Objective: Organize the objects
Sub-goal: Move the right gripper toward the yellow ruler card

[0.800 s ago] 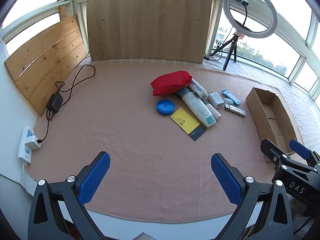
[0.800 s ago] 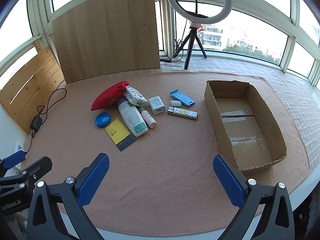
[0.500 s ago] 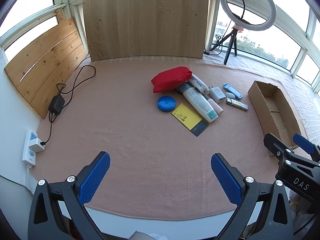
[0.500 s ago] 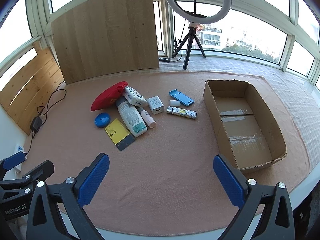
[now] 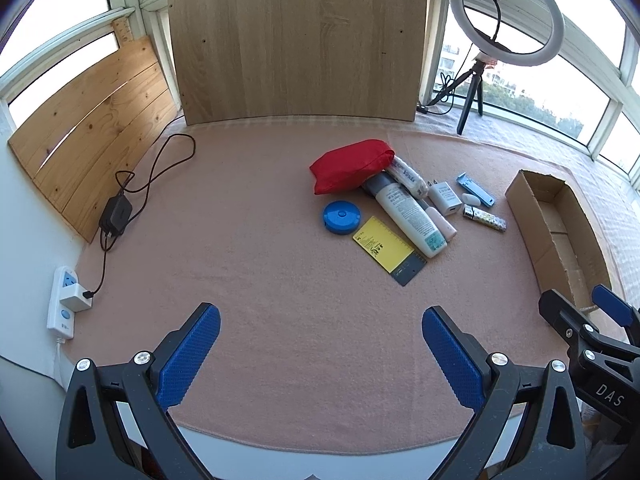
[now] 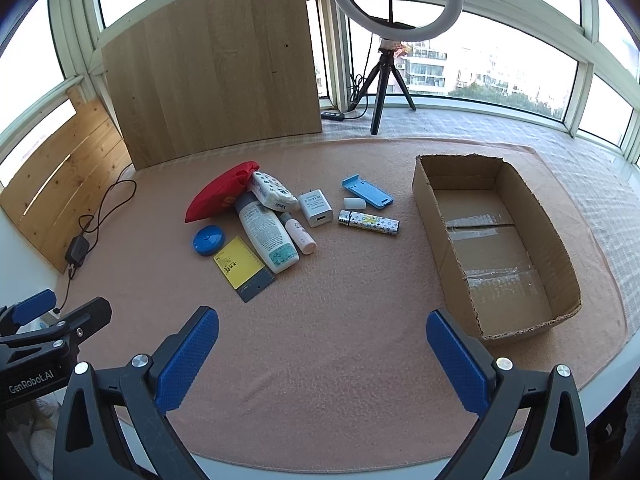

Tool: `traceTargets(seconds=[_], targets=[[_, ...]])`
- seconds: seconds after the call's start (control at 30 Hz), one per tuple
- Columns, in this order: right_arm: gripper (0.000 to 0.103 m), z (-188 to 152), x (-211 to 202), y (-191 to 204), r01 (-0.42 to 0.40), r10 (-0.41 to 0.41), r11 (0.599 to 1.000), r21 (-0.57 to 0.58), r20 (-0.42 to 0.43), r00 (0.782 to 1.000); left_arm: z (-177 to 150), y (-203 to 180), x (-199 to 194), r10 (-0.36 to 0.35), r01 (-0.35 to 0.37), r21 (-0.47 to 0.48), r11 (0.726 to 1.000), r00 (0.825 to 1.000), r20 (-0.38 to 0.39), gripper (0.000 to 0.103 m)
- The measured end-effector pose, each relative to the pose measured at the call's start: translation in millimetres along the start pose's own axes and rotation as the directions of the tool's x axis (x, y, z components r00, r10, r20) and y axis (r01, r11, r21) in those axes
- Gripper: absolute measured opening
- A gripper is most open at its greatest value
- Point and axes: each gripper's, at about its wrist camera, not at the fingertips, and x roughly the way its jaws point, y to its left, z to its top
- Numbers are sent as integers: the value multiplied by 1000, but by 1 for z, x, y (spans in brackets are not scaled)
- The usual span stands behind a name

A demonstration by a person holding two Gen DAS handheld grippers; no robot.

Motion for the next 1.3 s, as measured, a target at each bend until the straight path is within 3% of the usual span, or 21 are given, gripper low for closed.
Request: traceTargets(seconds=[0.47,1.3], targets=[[103,20,8,-16,9,-10,999,49,23,1000,26,-6,23,-5,5,21,1000,1000,16,102],[103,49,38,-8,-56,57,996,76,-10,998,54,11,54,1,-1,5,1000,999,39,102]])
